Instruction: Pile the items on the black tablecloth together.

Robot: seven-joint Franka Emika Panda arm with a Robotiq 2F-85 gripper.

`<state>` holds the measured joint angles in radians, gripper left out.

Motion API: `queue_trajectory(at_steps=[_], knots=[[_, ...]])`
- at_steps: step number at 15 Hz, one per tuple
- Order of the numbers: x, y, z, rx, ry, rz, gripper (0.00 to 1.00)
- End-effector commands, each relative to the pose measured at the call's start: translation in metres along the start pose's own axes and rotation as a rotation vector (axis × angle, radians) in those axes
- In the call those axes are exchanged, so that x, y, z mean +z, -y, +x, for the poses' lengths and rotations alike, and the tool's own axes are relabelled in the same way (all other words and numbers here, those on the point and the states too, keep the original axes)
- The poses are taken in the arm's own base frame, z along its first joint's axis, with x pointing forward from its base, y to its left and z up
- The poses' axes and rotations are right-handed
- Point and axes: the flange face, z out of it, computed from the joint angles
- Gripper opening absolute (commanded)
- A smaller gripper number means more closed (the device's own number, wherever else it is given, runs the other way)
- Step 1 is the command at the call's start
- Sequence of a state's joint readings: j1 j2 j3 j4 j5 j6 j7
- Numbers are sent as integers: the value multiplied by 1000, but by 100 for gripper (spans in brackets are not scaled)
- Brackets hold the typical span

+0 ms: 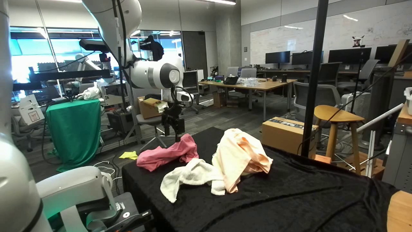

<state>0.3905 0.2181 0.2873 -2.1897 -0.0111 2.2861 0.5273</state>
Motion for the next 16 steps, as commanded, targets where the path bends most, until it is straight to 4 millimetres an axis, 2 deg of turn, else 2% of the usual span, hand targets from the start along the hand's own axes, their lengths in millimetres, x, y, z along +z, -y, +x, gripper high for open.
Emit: queue_trajectory(at_steps=[1,6,12,16], knots=[[25,25,3,76,-5,50,100],[53,37,13,86,-55,113,100],[61,34,22,56,-115,131,100],[62,29,24,7,-217,100,100]])
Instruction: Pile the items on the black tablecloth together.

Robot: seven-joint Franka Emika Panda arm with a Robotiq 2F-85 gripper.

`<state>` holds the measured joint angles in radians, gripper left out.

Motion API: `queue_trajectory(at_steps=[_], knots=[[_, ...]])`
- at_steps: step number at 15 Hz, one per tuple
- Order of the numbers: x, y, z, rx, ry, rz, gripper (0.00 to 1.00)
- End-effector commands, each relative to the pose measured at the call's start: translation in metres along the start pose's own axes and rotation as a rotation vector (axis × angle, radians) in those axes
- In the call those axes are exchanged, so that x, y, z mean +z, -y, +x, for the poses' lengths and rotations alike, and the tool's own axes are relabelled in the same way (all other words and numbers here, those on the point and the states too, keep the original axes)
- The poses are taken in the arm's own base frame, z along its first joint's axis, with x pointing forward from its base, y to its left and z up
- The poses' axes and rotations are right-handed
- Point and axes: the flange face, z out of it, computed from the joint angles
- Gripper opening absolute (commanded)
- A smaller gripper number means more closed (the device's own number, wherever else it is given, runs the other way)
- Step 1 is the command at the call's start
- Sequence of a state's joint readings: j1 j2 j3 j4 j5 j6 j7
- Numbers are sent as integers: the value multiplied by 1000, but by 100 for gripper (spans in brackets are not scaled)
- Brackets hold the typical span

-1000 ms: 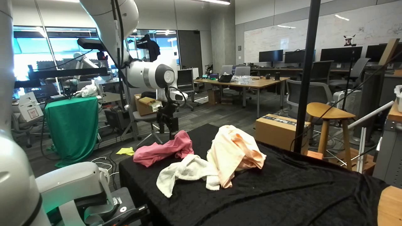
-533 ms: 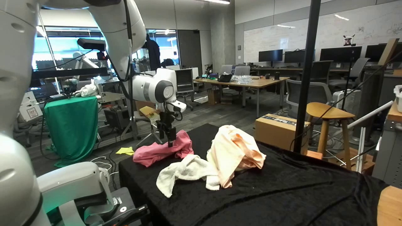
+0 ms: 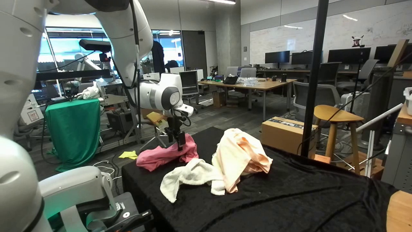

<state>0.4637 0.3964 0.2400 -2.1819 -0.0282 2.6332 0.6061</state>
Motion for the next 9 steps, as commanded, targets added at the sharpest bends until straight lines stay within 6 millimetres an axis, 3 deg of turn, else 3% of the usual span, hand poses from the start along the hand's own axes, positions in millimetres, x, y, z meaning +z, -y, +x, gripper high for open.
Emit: queue_trajectory(at_steps=[1,9], knots=[[2,1,3,-67,-100,-15,100],[10,1,4,-166,-218,-51,100]])
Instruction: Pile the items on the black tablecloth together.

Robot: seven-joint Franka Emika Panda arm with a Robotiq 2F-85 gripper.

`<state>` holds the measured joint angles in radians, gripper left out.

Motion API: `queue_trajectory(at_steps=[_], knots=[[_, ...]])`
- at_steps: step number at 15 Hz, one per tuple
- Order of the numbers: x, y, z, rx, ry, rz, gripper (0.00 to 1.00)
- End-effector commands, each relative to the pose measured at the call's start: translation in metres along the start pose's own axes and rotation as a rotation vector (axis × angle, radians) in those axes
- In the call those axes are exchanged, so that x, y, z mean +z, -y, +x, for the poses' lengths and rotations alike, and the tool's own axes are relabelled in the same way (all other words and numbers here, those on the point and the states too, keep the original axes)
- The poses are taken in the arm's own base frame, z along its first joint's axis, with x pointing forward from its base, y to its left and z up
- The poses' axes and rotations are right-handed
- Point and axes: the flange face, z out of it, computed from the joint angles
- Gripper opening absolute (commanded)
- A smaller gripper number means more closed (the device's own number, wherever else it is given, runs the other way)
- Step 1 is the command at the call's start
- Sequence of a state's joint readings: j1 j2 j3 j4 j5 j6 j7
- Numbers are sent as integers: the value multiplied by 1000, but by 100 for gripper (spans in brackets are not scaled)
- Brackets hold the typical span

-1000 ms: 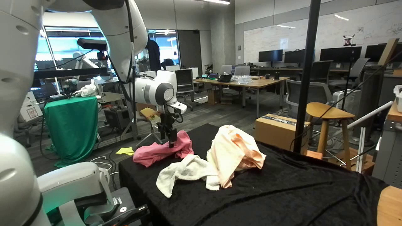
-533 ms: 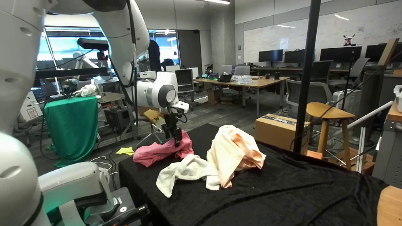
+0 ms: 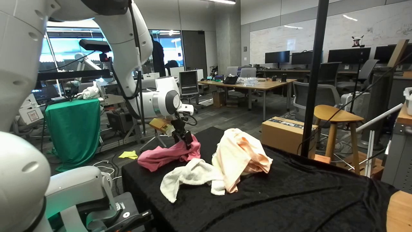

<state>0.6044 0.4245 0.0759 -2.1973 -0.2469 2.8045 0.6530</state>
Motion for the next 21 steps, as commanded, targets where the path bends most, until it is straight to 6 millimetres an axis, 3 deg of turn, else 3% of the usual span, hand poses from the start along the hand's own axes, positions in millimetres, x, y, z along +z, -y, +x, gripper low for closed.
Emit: queue_trajectory(at_steps=[1,7,8,10,17,21], knots=[[0,2,0,-17,-54,-5,100],[1,0,0,-31,-85,-33,99],[1,0,0,-33,-91,-38,75],[1,-1,1,-35,-104,-48,70],[3,-7,-1,-42,-120,-86,14],[3,-14,1,-71,-166,-151,4]])
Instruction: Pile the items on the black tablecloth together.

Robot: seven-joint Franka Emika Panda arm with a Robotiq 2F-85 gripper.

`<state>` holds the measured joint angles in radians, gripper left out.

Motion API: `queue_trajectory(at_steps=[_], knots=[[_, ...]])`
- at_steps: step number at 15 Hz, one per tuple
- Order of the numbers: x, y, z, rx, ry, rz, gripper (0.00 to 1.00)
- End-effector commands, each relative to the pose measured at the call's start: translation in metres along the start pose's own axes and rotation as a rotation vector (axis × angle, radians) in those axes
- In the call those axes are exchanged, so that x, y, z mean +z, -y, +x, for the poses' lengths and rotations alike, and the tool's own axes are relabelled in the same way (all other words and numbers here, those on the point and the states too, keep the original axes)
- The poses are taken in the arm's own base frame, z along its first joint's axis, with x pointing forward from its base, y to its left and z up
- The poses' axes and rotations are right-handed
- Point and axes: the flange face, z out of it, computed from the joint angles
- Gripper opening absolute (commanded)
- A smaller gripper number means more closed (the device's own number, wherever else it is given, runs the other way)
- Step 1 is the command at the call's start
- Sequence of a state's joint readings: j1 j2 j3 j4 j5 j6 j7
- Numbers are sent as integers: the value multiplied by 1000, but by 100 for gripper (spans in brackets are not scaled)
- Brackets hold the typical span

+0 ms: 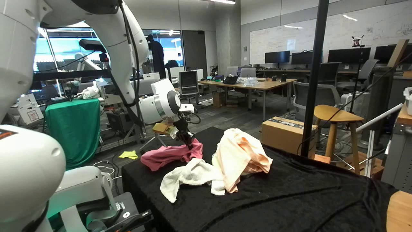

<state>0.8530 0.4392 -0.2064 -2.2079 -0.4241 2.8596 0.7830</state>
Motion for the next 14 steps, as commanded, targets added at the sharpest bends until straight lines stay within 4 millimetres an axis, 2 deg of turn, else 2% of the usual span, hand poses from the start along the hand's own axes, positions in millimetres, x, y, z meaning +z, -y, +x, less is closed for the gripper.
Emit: queue_trajectory(at_steps=[1,10,14], knots=[[-6,-7,4,-23,-85,-58,7],[-54,-35,19,-17,-342,-230,8],[-68,-61,29,55,-410,-290,9]])
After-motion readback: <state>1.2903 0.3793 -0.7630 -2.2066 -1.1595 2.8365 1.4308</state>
